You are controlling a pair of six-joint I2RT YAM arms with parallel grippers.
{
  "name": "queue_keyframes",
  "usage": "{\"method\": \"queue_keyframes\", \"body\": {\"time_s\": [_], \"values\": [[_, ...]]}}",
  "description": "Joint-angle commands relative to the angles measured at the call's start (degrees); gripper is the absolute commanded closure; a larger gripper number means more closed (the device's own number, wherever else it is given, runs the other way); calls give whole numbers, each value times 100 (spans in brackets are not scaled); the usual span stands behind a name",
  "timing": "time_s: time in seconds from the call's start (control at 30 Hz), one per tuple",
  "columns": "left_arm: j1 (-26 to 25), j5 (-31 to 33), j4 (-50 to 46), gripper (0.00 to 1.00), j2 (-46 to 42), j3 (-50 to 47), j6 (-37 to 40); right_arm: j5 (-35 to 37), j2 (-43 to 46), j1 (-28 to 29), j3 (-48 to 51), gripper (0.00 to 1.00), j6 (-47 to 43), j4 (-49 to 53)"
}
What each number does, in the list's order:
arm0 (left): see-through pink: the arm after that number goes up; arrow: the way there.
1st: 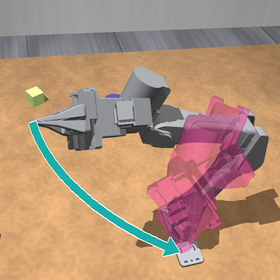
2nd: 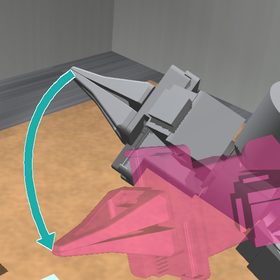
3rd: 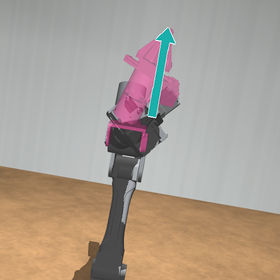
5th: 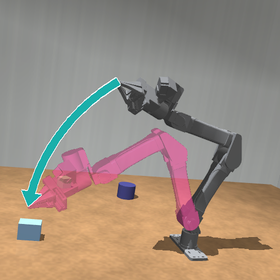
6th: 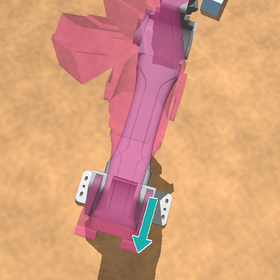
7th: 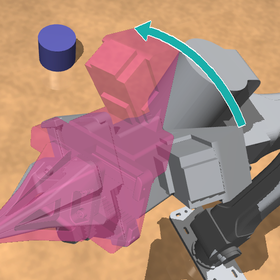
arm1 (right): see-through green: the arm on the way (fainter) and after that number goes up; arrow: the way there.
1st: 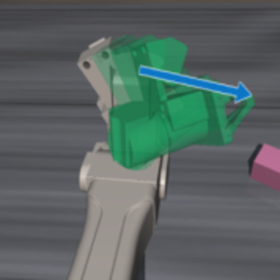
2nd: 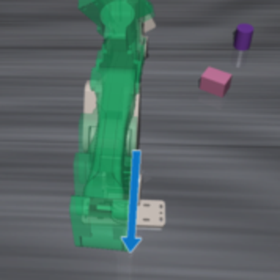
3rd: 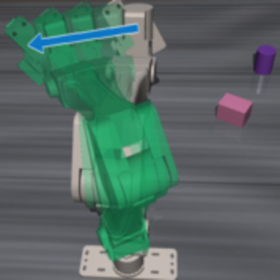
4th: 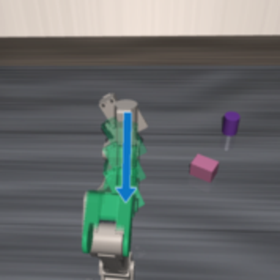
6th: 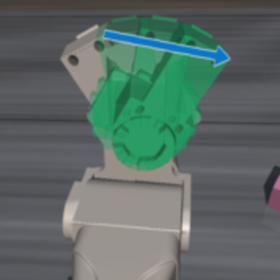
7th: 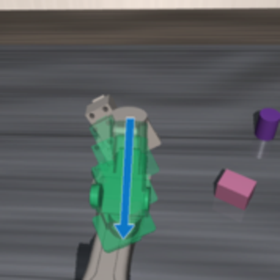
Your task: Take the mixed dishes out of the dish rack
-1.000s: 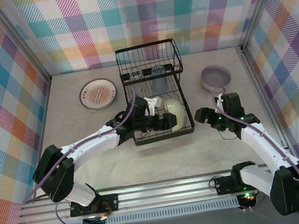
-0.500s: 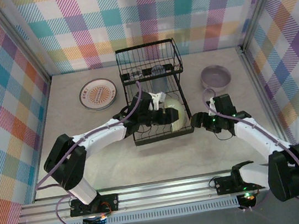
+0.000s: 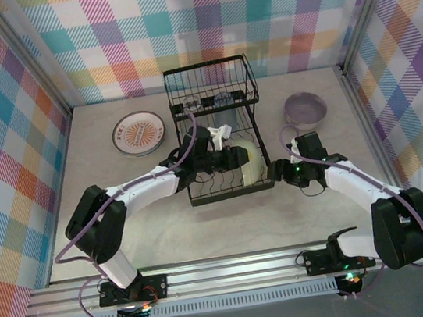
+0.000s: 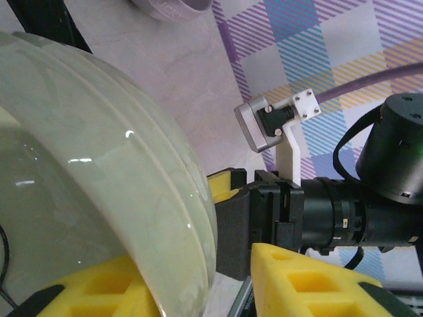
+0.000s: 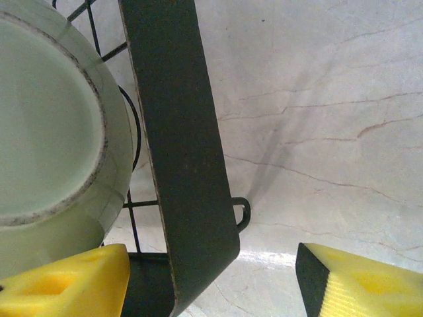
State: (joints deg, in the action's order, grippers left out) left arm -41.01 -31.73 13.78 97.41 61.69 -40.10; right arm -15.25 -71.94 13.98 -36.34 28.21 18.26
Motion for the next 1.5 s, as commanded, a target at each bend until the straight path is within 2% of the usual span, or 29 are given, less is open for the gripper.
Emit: {"method": "queue_keyframes", "body": {"time_s": [0.0, 0.23, 0.4, 0.67, 0.97, 1.2, 1.47], "values": [[98, -269, 582, 65, 114, -69, -232, 26, -67, 52, -151, 33, -116, -129], [206, -496, 1139, 79, 293, -181, -717, 37, -188, 57, -170, 34, -136, -163], [269, -617, 1571, 99, 406, -309, -1023, 53, -284, 61, -180, 34, -177, -178], [492, -956, 2560, 100, 571, -684, -1618, 66, -451, 70, -201, 36, -220, -223], [847, -1688, 4813, 100, 1063, -1078, -2859, 39, -540, 70, -228, 39, -202, -262], [989, -2020, 6309, 100, 1554, -1109, -3823, 66, -571, 69, -295, 41, -202, -234], [999, -2287, 6343, 100, 1497, -1123, -3708, 57, -676, 70, -325, 45, -194, -262]]}}
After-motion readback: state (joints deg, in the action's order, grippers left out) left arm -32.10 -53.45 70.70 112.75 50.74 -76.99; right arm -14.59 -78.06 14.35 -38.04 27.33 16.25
